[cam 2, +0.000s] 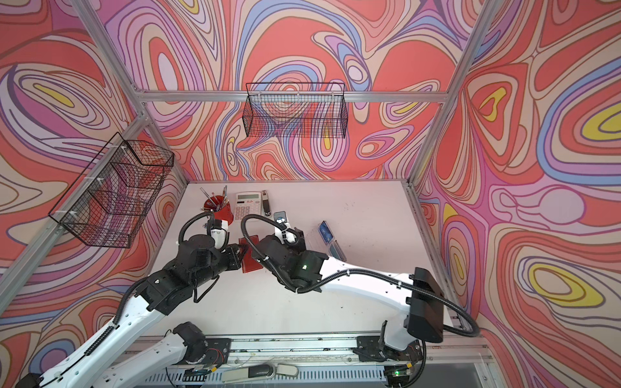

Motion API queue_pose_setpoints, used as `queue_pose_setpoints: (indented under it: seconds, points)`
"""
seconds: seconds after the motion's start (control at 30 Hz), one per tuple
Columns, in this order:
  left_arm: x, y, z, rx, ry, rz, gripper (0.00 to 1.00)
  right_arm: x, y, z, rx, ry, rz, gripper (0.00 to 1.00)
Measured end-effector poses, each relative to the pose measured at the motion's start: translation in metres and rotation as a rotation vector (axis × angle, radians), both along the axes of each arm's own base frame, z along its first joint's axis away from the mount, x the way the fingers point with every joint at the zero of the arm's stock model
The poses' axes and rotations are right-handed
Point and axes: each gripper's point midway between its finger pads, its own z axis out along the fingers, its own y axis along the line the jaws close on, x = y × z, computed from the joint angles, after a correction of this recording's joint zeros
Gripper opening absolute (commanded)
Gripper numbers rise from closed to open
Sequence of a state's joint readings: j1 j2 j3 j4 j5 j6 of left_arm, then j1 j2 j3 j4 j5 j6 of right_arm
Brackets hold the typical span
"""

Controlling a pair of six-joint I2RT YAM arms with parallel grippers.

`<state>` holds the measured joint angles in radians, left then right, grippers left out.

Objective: Insert credit cards into a card holder
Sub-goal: Pick up the card holder at the bottom-center of the table, then open the button on the card holder.

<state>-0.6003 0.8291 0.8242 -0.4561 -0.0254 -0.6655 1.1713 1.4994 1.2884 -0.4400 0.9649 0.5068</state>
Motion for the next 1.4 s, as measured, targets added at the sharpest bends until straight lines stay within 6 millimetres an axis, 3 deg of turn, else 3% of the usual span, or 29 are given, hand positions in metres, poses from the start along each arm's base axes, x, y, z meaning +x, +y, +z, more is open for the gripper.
queue_pose_setpoints:
  seconds: [0.1,0.2,0.37,0.5,0.63,0.73,0.8,0.87,1.03,1.4]
  points:
    - [0.012,-0.01,0.003,0.017,0.003,-0.017,0.0,-0.001,-0.014,0.019,0.049,-0.035,-0.024,0.58]
    - [0.025,-0.023,0.016,0.021,-0.009,-0.047,0.0,-0.001,-0.014,0.031,0.092,-0.046,-0.014,0.59]
    - [0.035,-0.034,0.061,0.0,-0.085,-0.089,0.0,-0.003,-0.008,0.037,0.124,-0.044,0.026,0.44]
    - [0.03,-0.035,0.089,-0.034,-0.146,-0.111,0.0,-0.004,-0.005,0.037,0.128,-0.036,0.044,0.45]
    - [0.024,-0.031,0.091,0.007,-0.15,-0.135,0.0,-0.004,-0.001,0.049,0.163,-0.04,0.059,0.47]
    - [0.022,-0.029,0.094,0.043,-0.155,-0.149,0.0,-0.003,0.008,0.069,0.203,-0.053,0.082,0.37]
    - [0.021,-0.029,0.092,0.065,-0.154,-0.16,0.0,-0.002,0.012,0.075,0.228,-0.072,0.094,0.37]
    - [0.021,-0.028,0.088,0.086,-0.148,-0.169,0.0,-0.003,0.015,0.065,0.231,-0.08,0.115,0.38]
    - [0.024,-0.031,0.079,0.119,-0.131,-0.185,0.0,-0.006,0.024,0.015,0.13,-0.033,0.175,0.36]
    - [0.027,-0.049,0.065,0.101,-0.078,-0.259,0.0,-0.016,0.062,0.023,0.176,-0.015,0.366,0.43]
